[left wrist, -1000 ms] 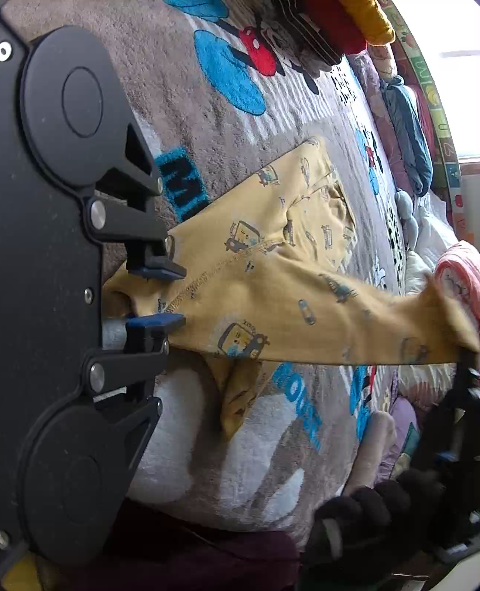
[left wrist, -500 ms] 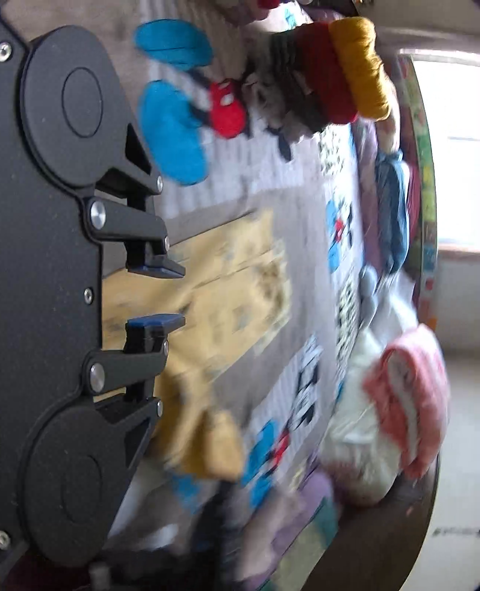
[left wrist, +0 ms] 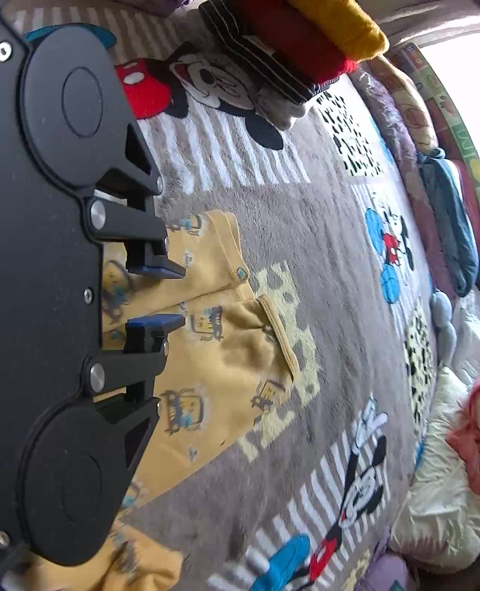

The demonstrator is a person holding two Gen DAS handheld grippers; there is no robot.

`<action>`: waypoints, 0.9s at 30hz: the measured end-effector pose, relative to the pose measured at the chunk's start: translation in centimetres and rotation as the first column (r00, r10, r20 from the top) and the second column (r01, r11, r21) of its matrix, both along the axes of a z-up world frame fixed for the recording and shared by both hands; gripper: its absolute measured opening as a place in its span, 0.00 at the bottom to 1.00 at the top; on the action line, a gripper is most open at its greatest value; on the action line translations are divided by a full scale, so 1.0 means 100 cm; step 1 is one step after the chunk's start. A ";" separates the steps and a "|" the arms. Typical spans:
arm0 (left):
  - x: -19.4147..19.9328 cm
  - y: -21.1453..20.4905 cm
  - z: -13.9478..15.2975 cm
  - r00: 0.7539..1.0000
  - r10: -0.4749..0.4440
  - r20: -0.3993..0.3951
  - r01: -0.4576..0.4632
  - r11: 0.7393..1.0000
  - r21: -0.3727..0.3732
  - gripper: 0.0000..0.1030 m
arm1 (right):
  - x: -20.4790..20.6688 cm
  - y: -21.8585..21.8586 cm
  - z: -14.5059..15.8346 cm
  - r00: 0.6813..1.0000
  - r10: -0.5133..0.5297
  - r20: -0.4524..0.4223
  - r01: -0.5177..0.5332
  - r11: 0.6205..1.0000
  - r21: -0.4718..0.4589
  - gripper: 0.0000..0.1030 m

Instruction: Fold clothes

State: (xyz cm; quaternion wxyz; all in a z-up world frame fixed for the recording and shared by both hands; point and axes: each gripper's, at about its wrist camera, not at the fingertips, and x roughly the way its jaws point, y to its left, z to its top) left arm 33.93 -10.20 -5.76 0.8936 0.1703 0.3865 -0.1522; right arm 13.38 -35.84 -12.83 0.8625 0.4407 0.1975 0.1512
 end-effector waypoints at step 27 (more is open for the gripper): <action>0.058 0.098 -0.005 0.960 0.184 -0.213 -0.280 0.685 -0.672 0.01 | -0.052 0.007 0.072 0.888 0.177 0.424 -0.179 0.983 -0.037 0.03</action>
